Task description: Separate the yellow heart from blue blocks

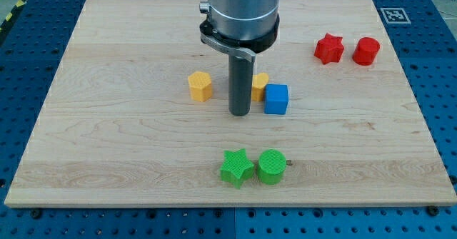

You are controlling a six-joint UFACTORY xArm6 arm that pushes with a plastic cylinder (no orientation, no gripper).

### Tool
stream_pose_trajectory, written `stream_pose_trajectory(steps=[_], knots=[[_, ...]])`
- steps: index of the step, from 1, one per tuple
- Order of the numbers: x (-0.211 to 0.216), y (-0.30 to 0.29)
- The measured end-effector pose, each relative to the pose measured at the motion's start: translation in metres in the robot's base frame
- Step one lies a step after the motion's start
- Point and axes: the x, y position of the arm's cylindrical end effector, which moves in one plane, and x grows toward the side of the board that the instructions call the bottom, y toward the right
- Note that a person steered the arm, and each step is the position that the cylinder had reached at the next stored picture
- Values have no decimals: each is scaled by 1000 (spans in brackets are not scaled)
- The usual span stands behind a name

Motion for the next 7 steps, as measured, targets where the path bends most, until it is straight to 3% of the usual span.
stream_pose_trajectory(steps=[3,5,7], knots=[[-59,-30],[-99,-12],[-64,25]])
